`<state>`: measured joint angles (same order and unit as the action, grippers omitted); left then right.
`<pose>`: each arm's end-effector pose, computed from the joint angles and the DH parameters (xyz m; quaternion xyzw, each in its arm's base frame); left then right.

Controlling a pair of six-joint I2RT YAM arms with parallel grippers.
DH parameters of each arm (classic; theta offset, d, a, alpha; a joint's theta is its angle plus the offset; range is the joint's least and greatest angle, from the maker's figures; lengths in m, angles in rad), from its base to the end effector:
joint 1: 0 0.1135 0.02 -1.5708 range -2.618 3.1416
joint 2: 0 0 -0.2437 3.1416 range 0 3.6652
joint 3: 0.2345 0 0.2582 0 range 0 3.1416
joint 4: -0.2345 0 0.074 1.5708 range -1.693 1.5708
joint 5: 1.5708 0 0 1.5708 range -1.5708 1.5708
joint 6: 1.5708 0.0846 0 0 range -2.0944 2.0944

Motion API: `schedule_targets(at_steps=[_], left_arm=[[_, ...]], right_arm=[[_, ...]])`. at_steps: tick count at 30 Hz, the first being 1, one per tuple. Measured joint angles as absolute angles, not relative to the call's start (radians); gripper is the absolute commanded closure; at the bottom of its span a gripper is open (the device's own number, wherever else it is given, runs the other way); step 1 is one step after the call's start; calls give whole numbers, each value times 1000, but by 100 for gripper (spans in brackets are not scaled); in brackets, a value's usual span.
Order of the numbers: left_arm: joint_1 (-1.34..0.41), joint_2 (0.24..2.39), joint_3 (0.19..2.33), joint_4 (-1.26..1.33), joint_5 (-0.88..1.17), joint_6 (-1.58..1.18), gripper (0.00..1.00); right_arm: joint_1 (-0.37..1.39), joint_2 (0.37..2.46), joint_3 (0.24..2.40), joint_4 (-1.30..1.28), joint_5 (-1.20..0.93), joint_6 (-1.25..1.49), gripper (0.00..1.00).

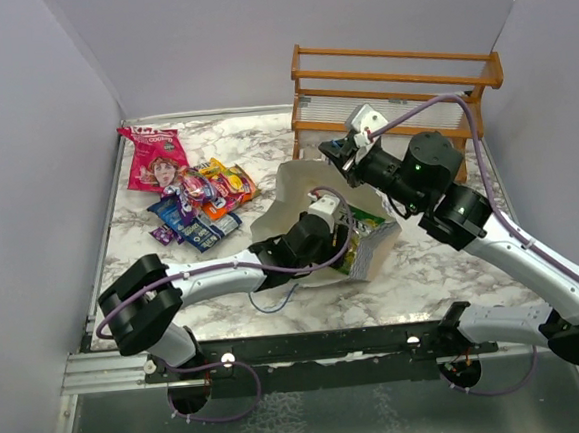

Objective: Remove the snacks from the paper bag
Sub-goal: Take out the snack from the paper bag.

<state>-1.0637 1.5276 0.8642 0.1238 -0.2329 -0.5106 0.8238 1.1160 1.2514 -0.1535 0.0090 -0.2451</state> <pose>0.2008 -0.3213 0.1693 0.1808 0.8469 -0.2755 0.4173 0.2127 0.2286 0.4229 -0.3607 0.6156 0.1968 0.6725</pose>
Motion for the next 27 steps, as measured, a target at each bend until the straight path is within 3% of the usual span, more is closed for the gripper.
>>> schedule_targets(at_steps=[11, 19, 27], left_arm=[[-977, 1507, 839, 122, -197, -484, 19], [-929, 1566, 929, 111, -184, -440, 1], [-924, 1678, 971, 94, -163, -411, 1]], right_arm=[[825, 1118, 1239, -93, -110, -296, 98], [825, 1131, 1267, -89, -162, -369, 98], [825, 1132, 1267, -89, -186, -388, 98]])
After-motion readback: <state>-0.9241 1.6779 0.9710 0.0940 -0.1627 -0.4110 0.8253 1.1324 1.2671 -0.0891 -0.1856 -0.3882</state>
